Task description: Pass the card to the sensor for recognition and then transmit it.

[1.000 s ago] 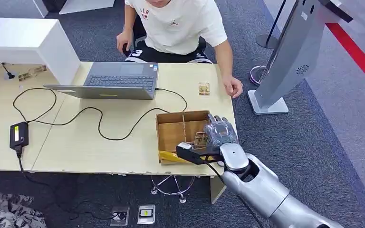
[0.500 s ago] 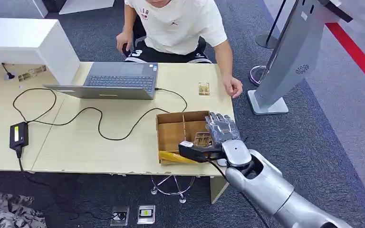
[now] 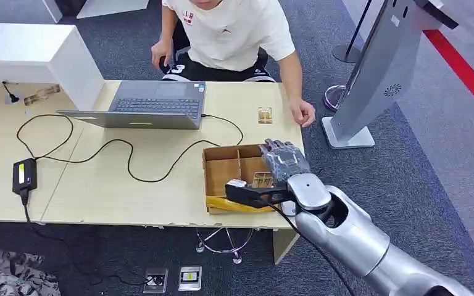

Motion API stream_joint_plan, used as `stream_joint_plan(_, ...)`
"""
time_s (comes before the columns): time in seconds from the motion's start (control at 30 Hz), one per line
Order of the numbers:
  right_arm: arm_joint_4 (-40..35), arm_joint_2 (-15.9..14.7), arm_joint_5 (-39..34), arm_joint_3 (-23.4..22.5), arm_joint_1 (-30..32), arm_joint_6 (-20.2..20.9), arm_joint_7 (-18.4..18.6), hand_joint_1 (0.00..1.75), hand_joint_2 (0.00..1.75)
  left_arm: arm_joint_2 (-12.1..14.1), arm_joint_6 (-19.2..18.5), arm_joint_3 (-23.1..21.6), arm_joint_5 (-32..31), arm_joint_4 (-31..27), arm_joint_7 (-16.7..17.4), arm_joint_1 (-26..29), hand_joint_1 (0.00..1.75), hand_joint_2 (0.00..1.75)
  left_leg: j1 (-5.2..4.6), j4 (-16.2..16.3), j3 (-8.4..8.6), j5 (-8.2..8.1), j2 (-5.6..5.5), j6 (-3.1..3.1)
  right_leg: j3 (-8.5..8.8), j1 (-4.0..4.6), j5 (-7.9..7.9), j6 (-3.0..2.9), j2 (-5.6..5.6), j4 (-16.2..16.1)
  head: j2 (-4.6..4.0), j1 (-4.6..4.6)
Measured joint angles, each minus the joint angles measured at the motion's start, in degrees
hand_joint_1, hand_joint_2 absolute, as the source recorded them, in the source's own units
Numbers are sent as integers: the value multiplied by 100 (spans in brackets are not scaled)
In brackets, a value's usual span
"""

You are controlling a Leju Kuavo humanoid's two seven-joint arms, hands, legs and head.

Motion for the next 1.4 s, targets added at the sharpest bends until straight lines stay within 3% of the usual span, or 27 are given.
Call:
stream_joint_plan(0.43, -353, -9, -376, 304, -141, 234, 24, 0, 175, 0, -46, 0, -2, 0, -9, -1, 0, 175, 0, 0, -1, 0, 0, 0, 0, 0, 0, 0, -1, 0, 0, 0)
stream_joint_plan(1.4, 204, 105, -274, 724, -132, -72, -98, 7, 175, -13, -13, -100, -11, 0, -11, -10, 0, 175, 0, 0, -2, 0, -1, 0, -1, 0, 0, 0, 0, 0, 2, 0)
